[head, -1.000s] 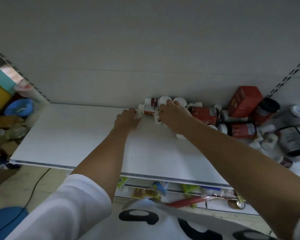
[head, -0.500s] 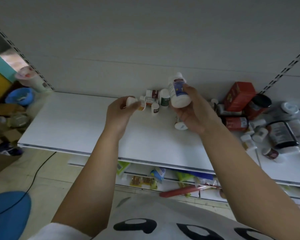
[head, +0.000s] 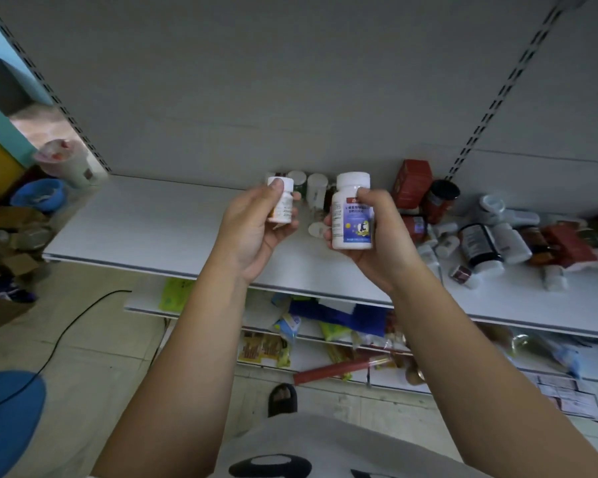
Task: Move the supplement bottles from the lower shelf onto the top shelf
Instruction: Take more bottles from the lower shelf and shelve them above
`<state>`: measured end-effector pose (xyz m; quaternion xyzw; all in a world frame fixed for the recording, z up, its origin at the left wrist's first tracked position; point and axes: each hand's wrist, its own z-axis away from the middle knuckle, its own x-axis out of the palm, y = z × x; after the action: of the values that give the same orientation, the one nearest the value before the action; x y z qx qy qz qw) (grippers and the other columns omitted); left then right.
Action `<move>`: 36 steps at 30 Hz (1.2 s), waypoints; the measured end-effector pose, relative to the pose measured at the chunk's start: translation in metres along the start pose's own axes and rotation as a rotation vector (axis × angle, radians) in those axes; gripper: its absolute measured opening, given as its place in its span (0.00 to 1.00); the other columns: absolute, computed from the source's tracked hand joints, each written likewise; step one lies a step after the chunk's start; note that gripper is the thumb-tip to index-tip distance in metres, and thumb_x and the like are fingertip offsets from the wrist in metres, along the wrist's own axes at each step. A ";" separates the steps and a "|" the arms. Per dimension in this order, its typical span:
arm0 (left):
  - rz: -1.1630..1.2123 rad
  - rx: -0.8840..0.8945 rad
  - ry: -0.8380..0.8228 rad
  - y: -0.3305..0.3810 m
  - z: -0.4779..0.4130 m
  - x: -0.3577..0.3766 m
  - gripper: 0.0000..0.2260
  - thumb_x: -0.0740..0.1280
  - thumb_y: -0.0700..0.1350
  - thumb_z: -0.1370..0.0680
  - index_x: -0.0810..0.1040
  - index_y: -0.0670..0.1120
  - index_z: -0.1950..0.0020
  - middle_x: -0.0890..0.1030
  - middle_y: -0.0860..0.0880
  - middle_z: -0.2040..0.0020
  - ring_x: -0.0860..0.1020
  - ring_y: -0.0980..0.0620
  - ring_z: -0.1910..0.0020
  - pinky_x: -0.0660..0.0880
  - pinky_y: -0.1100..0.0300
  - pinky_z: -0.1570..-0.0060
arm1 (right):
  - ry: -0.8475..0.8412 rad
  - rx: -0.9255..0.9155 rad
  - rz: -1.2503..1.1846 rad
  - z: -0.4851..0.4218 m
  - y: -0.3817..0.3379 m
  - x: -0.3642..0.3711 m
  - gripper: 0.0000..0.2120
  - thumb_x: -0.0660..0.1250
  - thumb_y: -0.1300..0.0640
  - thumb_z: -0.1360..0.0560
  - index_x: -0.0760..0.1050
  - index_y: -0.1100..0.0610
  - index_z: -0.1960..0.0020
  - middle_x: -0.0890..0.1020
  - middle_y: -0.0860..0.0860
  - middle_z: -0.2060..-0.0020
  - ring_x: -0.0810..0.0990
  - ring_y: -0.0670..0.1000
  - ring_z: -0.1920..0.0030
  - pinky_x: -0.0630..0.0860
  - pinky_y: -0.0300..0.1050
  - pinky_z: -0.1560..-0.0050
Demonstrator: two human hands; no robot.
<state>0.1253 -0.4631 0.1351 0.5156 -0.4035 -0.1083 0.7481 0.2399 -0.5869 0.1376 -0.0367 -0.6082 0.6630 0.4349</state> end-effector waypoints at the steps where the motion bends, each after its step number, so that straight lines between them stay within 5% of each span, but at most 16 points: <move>1: 0.010 -0.003 -0.032 0.000 0.010 0.007 0.07 0.62 0.42 0.18 0.78 0.42 0.50 0.83 0.47 0.61 0.79 0.54 0.65 0.80 0.62 0.65 | -0.006 -0.027 0.020 0.012 -0.003 -0.001 0.19 0.64 0.51 0.29 0.74 0.62 0.44 0.80 0.55 0.64 0.80 0.53 0.63 0.78 0.45 0.63; 5: -0.009 0.027 -0.121 0.009 0.052 0.035 0.07 0.60 0.41 0.17 0.77 0.41 0.47 0.85 0.44 0.57 0.82 0.51 0.62 0.81 0.58 0.57 | -0.014 -0.121 0.070 0.058 -0.019 0.001 0.21 0.63 0.51 0.30 0.74 0.64 0.43 0.79 0.57 0.62 0.79 0.52 0.66 0.77 0.44 0.66; 11: -0.072 0.103 -0.238 0.043 0.101 0.079 0.01 0.62 0.40 0.18 0.72 0.43 0.48 0.77 0.46 0.62 0.75 0.51 0.65 0.76 0.60 0.65 | -0.064 -0.283 0.136 0.116 -0.057 0.015 0.15 0.62 0.50 0.31 0.73 0.58 0.50 0.80 0.51 0.67 0.79 0.50 0.67 0.78 0.46 0.66; 16: -0.026 0.149 -0.416 0.083 0.122 0.110 0.14 0.62 0.46 0.27 0.77 0.40 0.45 0.78 0.44 0.60 0.76 0.50 0.63 0.76 0.61 0.64 | -0.082 -0.412 0.196 0.147 -0.098 0.029 0.13 0.62 0.50 0.33 0.73 0.55 0.52 0.80 0.50 0.68 0.79 0.50 0.69 0.77 0.46 0.66; 31: -0.629 0.551 -0.571 0.212 0.067 0.186 0.09 0.70 0.51 0.27 0.82 0.49 0.50 0.84 0.51 0.55 0.82 0.53 0.55 0.78 0.54 0.52 | -0.136 -0.727 0.241 0.141 -0.227 0.070 0.14 0.62 0.53 0.32 0.74 0.57 0.49 0.79 0.50 0.68 0.79 0.49 0.68 0.78 0.44 0.65; 36: -0.829 0.501 -0.712 0.232 0.032 0.226 0.14 0.74 0.52 0.32 0.84 0.47 0.50 0.86 0.45 0.50 0.84 0.44 0.48 0.78 0.43 0.40 | -0.062 -0.754 0.309 0.124 -0.259 0.058 0.10 0.60 0.56 0.26 0.74 0.56 0.46 0.81 0.49 0.64 0.81 0.48 0.61 0.79 0.43 0.59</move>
<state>0.1904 -0.5128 0.4503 0.7227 -0.4078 -0.4584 0.3183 0.2704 -0.6772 0.4139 -0.2646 -0.8087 0.4521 0.2677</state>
